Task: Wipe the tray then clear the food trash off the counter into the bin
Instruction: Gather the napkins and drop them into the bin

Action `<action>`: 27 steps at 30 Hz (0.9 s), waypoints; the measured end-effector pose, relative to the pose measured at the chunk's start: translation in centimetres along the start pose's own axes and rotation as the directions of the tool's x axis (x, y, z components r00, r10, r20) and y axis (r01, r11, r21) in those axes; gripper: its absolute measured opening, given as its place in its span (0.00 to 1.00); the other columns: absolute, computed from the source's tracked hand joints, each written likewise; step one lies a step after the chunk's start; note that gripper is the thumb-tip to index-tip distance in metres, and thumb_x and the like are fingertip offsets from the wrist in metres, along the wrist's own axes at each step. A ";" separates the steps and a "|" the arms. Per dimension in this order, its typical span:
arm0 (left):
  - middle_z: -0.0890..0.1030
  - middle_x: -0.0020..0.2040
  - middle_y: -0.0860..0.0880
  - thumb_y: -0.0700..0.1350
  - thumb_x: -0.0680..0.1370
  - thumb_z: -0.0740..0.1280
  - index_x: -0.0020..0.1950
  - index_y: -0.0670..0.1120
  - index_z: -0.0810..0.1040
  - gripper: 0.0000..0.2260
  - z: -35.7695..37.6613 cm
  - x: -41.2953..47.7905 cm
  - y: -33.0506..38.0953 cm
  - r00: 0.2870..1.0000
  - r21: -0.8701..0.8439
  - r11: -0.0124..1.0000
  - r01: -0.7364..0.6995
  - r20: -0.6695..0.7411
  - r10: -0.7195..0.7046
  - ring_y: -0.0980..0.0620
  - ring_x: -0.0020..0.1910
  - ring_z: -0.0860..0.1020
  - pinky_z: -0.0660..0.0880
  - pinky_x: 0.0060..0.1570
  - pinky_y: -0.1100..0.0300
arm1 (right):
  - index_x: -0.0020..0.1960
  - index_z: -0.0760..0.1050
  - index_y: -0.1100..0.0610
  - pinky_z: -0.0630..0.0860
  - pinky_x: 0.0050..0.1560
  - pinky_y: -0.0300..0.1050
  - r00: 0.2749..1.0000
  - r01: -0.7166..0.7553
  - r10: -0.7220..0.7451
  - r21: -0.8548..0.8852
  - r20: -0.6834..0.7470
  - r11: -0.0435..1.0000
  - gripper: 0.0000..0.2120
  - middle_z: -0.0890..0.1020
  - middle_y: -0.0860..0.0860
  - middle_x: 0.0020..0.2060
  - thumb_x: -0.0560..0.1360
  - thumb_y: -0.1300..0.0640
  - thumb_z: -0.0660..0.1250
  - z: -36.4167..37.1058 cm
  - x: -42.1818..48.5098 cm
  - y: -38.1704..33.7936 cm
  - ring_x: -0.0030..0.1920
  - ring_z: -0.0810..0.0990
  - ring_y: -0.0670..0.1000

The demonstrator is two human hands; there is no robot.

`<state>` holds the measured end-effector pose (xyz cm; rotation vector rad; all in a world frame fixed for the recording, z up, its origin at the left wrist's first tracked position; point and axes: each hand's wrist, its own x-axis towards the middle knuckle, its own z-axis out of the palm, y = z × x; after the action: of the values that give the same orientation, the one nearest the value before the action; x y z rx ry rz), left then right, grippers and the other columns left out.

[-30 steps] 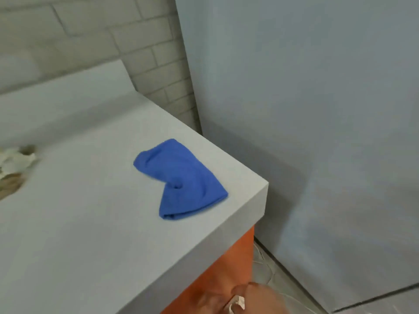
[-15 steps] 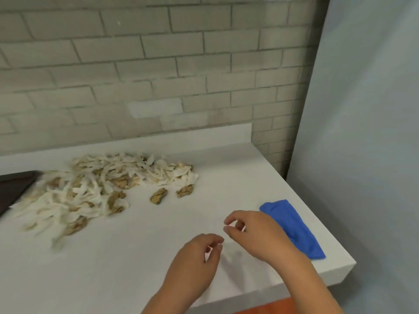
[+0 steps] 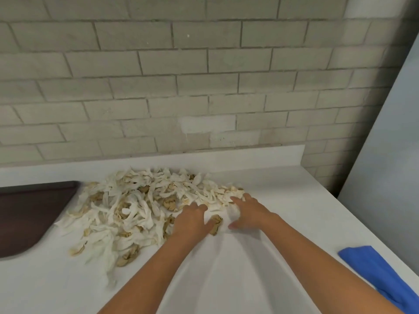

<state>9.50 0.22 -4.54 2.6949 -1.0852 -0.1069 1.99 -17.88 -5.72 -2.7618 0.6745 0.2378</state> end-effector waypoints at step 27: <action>0.71 0.63 0.47 0.46 0.78 0.59 0.65 0.48 0.68 0.15 7.7 17.6 -1.8 0.956 -0.013 0.957 -0.291 0.031 0.291 0.47 0.64 0.68 0.67 0.59 0.55 | 0.56 0.75 0.48 0.70 0.41 0.34 0.881 0.111 0.083 0.375 -0.465 0.921 0.12 0.73 0.42 0.41 0.74 0.57 0.64 -0.5 5.8 1.4 0.42 0.75 0.43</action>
<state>22.24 -12.07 -12.07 2.5000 -1.4737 -0.1033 6.48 -21.75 -6.90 -2.4307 0.7183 -0.5454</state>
